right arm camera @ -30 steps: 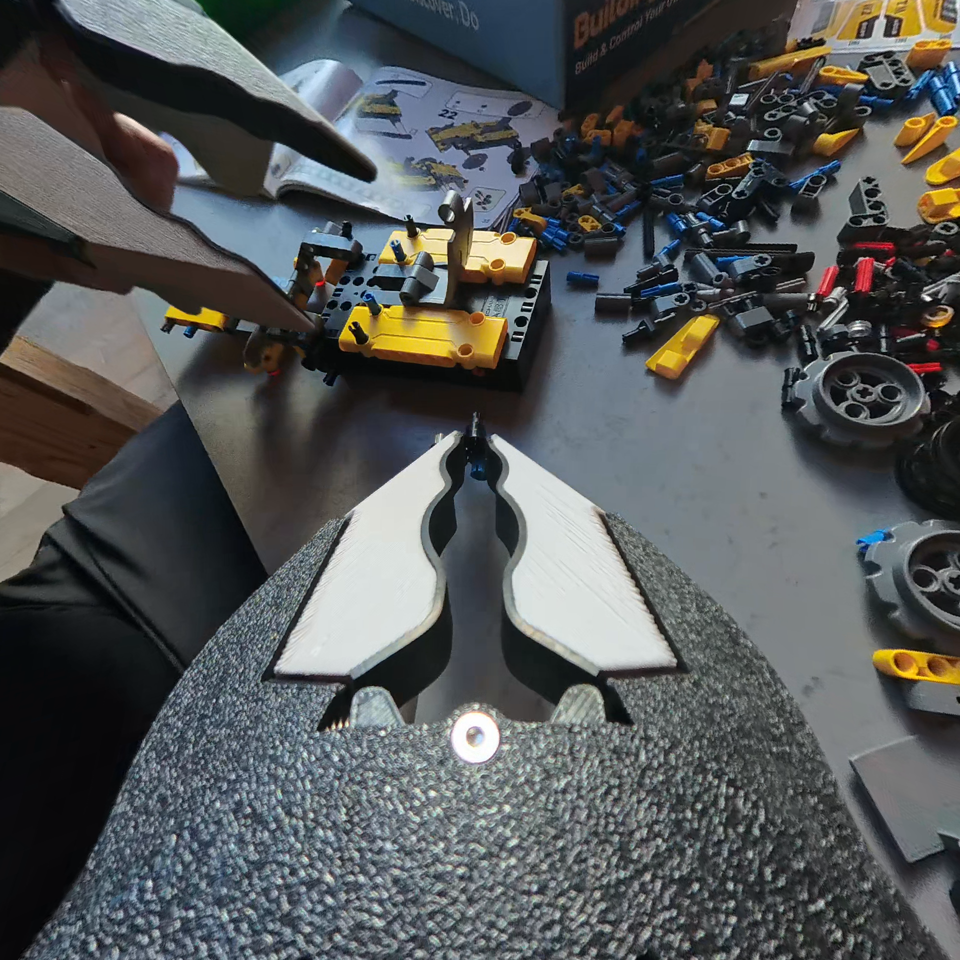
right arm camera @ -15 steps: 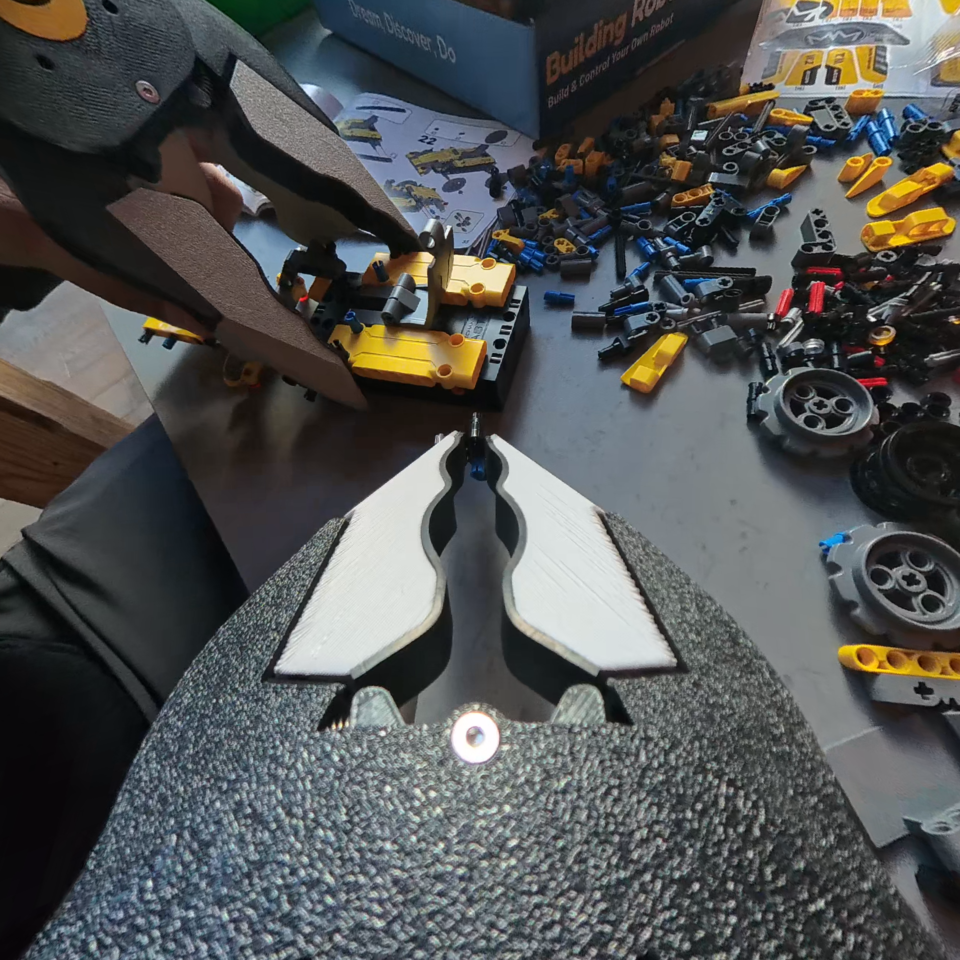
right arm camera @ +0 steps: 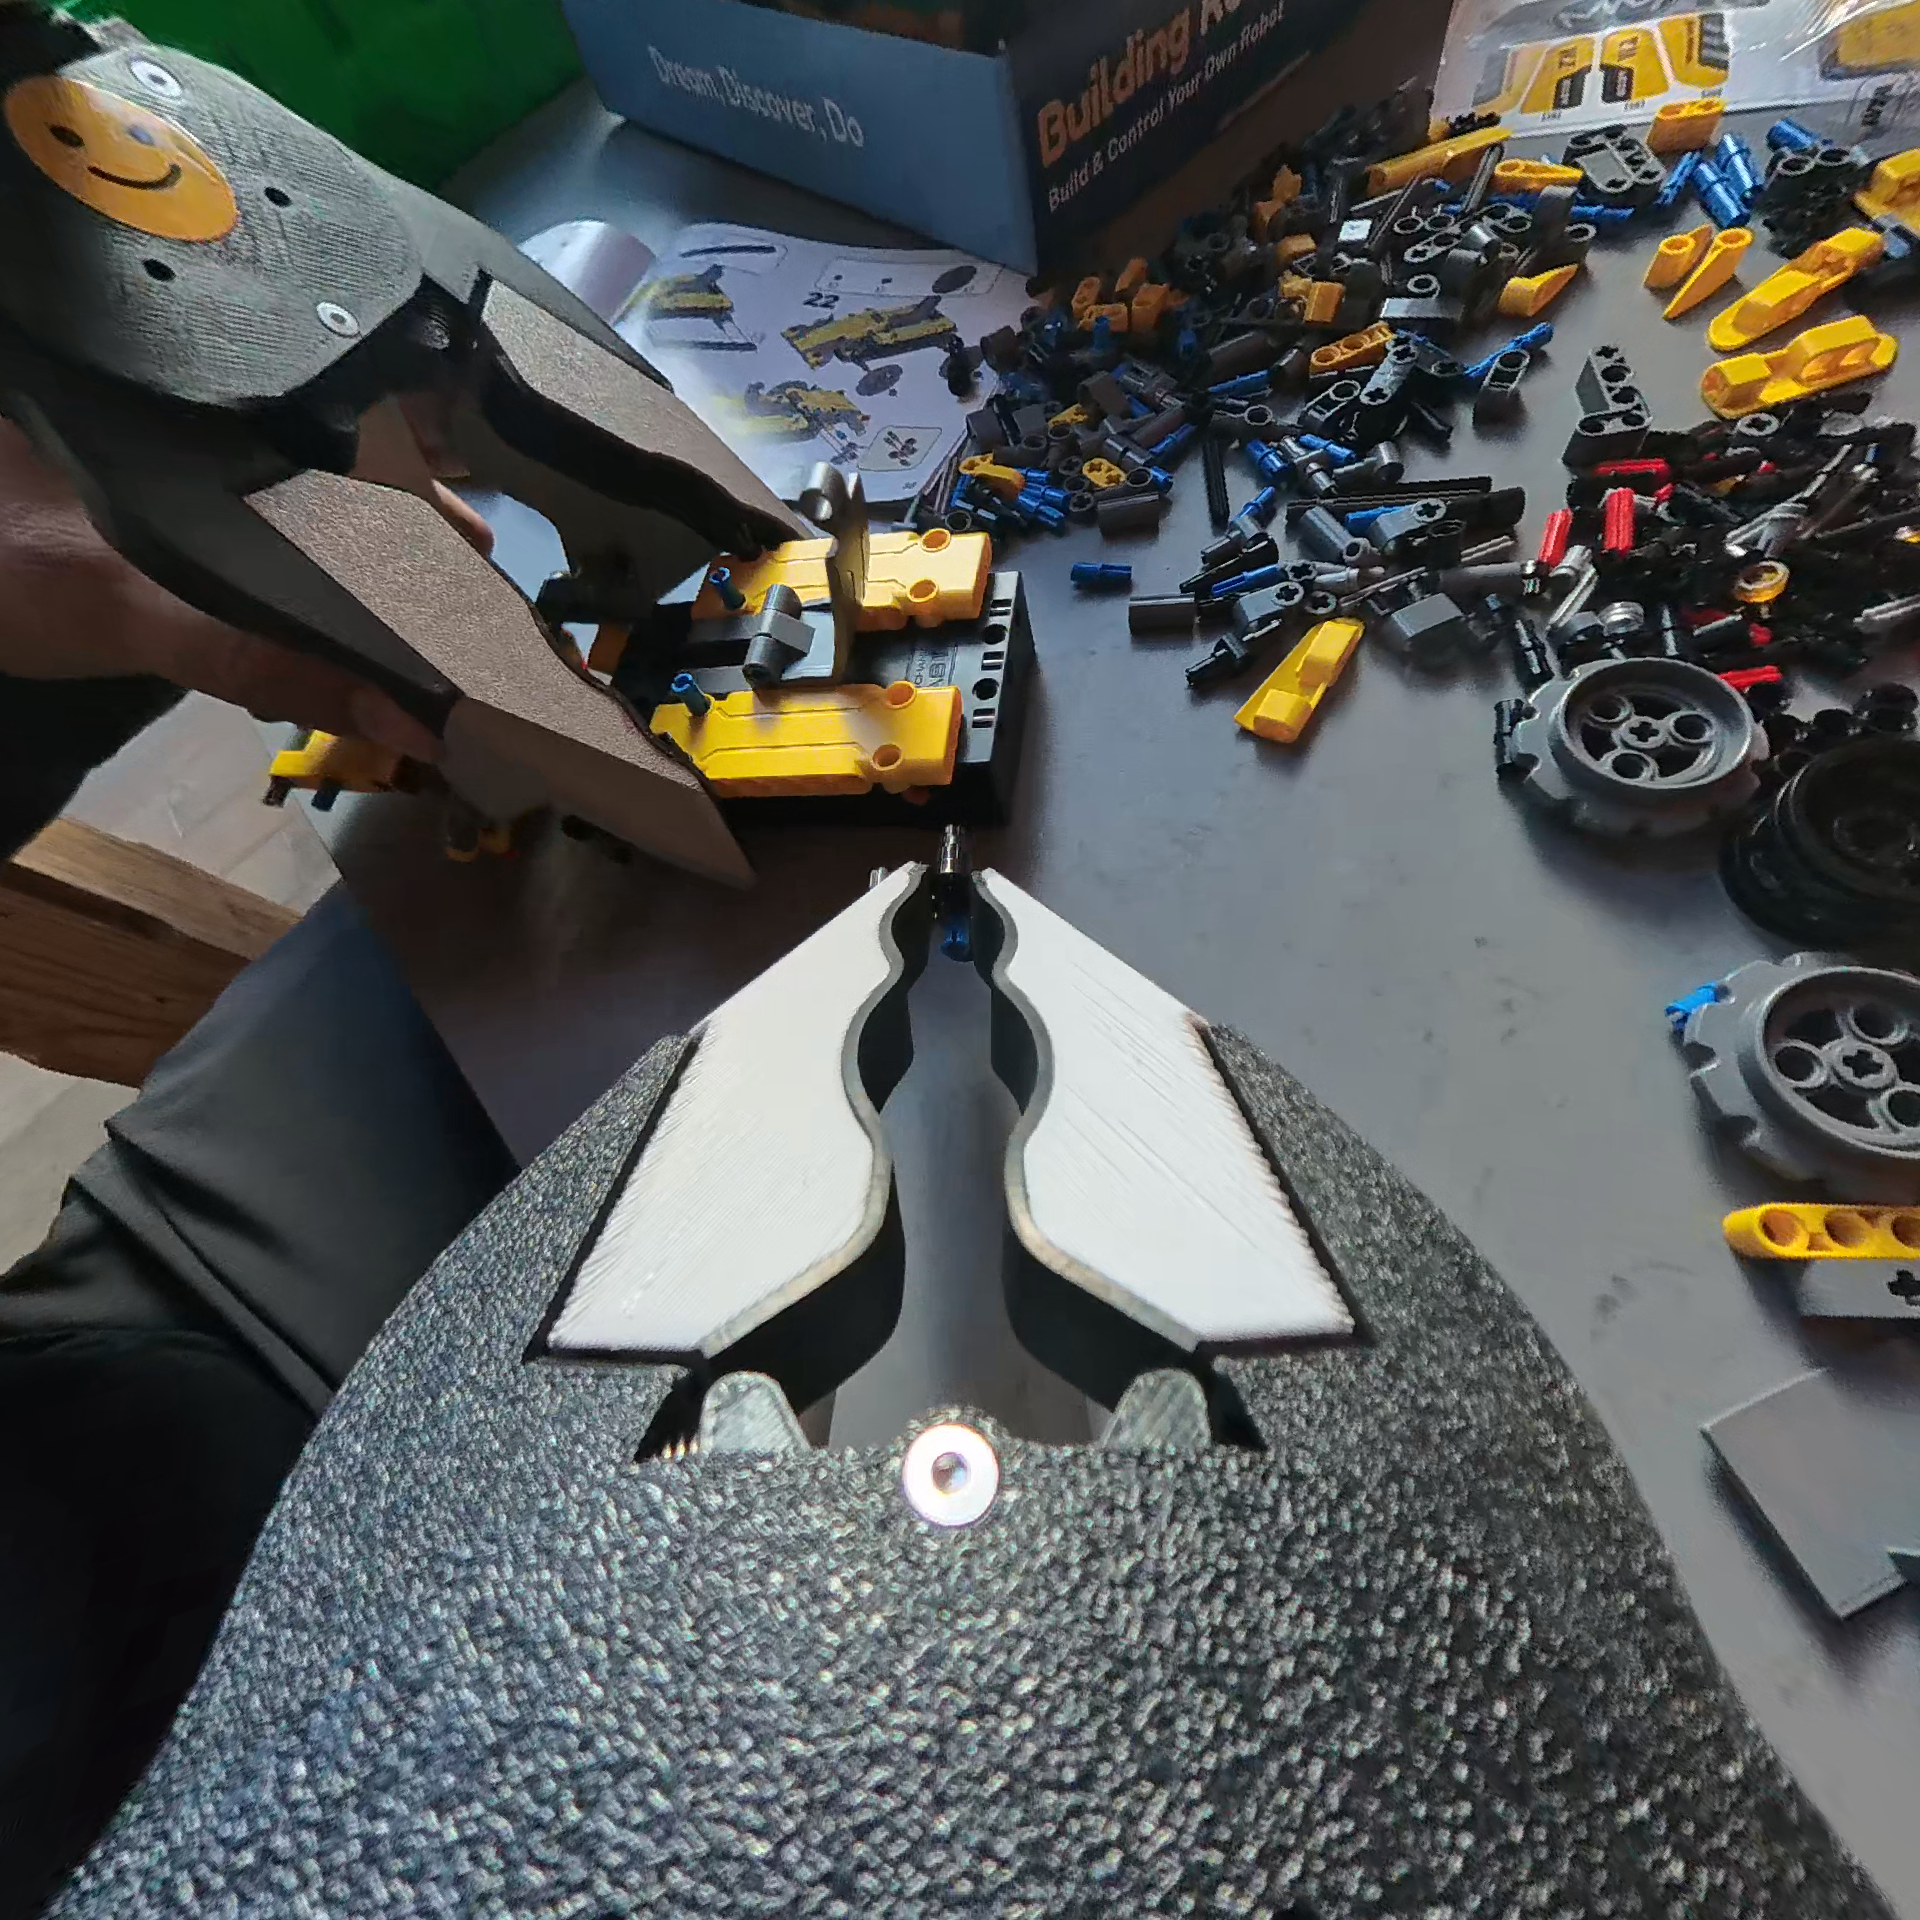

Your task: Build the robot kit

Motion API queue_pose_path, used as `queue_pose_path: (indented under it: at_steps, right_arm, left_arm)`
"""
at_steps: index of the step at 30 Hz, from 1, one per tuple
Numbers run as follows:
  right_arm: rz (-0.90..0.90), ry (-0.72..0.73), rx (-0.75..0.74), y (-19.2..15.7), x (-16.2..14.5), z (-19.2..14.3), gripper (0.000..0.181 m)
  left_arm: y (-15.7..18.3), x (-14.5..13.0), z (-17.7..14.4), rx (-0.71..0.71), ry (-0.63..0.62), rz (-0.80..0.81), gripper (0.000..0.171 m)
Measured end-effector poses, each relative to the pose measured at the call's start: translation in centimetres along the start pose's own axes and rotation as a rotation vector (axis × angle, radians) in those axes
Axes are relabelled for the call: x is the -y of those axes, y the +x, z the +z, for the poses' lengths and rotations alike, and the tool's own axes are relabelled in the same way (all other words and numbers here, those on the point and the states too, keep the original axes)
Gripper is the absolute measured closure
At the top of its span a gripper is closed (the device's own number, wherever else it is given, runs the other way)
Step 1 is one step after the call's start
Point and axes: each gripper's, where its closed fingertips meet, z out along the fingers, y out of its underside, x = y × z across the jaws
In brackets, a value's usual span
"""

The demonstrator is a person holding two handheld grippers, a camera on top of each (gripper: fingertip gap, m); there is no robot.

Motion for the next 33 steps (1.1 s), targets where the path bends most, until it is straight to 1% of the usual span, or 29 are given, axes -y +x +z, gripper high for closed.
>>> queue_pose_path:
  at_steps: [7,11,15,17,20,23,25,26,28,31,32,33]
  right_arm:
    - [-0.018,-0.038,-0.075,0.7,-0.4,0.4,0.174]
    - [-0.036,-0.041,-0.113,0.9,-0.3,0.8,0.175]
    - [-0.042,-0.048,-0.120,0.8,-0.4,1.0,0.174]
    - [-0.040,-0.045,-0.115,0.8,-0.4,0.8,0.175]
    - [-0.032,-0.036,-0.106,0.9,-0.5,0.3,0.174]
    - [-0.037,-0.039,-0.101,1.1,-0.8,-0.2,0.175]
    - [-0.046,-0.045,-0.095,1.2,-1.0,-0.4,0.175]
    - [-0.051,-0.049,-0.092,1.3,-1.1,-0.5,0.174]
    - [-0.061,-0.054,-0.083,1.4,-1.2,-0.6,0.174]
    - [-0.091,-0.062,-0.090,1.8,-1.2,-0.7,0.174]
    - [-0.110,-0.063,-0.102,2.1,-1.2,-0.9,0.174]
    - [-0.125,-0.065,-0.110,2.3,-1.3,-1.0,0.174]
  left_arm:
    - [0.9,0.5,0.3,-0.028,0.040,-0.037,0.084]
    - [0.9,0.7,0.3,-0.062,0.023,-0.038,0.085]
    - [1.2,1.2,0.2,-0.150,0.006,-0.084,0.089]
    - [1.2,1.1,0.1,-0.160,-0.018,-0.084,0.090]
    - [1.1,0.9,-0.2,-0.093,-0.019,-0.014,0.088]
    - [0.4,1.0,-1.2,0.087,0.029,0.099,0.088]
    - [0.7,0.9,-2.1,0.160,0.038,0.162,0.086]
    - [1.0,0.8,-2.4,0.173,0.039,0.183,0.086]
    - [1.7,0.5,-2.3,0.156,0.015,0.202,0.080]
    - [0.4,-0.1,-1.3,0.166,-0.072,0.196,0.079]
    - [0.1,-0.6,-0.7,0.137,-0.119,0.179,0.070]
    - [0.5,-1.0,-0.3,0.076,-0.161,0.145,0.074]
